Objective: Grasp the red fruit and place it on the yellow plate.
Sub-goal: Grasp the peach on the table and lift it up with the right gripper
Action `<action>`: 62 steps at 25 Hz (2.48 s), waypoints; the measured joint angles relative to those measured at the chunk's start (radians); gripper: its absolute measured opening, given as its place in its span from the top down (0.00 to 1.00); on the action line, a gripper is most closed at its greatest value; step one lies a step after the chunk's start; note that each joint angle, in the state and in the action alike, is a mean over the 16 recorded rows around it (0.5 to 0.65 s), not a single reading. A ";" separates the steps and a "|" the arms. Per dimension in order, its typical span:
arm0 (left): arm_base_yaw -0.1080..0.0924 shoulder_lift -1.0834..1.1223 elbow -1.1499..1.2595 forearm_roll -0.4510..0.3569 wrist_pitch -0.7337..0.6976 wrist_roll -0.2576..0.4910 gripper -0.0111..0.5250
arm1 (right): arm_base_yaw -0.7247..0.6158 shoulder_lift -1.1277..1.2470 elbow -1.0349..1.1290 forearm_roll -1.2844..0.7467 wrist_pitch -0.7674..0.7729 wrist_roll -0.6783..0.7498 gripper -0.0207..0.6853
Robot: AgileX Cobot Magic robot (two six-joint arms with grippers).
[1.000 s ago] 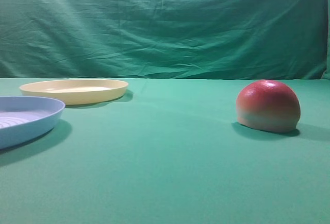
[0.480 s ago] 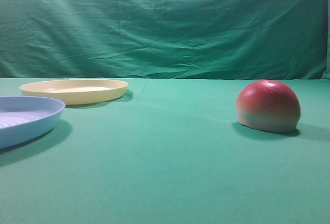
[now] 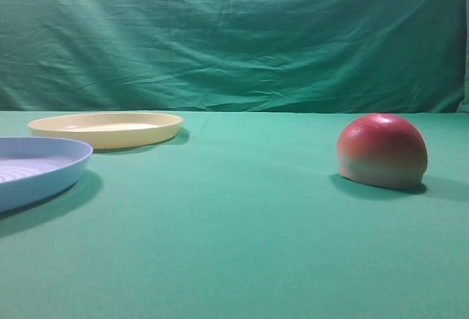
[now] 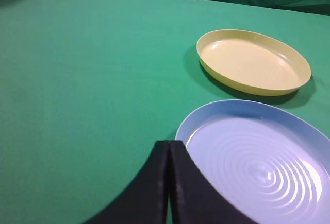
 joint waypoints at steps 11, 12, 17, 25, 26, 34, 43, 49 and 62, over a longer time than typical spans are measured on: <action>0.000 0.000 0.000 0.000 0.000 0.000 0.98 | 0.033 0.313 -0.325 0.003 0.425 -0.108 0.97; 0.000 0.000 0.000 0.000 0.000 0.000 0.98 | 0.041 0.343 -0.351 0.005 0.459 -0.123 0.97; 0.000 0.000 0.000 0.000 0.000 0.000 0.98 | 0.100 0.497 -0.466 0.023 0.631 -0.192 0.97; 0.000 0.000 0.000 0.000 0.000 0.000 0.98 | 0.241 0.759 -0.608 0.056 0.831 -0.251 0.97; 0.000 0.000 0.000 0.000 0.000 0.000 0.98 | 0.262 0.792 -0.621 0.059 0.841 -0.252 0.97; 0.000 0.000 0.000 0.000 0.000 0.000 0.98 | 0.425 1.014 -0.672 0.070 0.759 -0.249 0.90; 0.000 0.000 0.000 0.000 0.000 0.000 0.98 | 0.517 1.144 -0.677 0.076 0.597 -0.245 0.42; 0.000 0.000 0.000 0.000 0.000 0.000 0.98 | 0.520 1.227 -0.679 0.082 0.555 -0.243 0.12; 0.000 0.000 0.000 0.000 0.000 0.000 0.98 | 0.520 1.490 -0.689 0.090 0.400 -0.241 0.02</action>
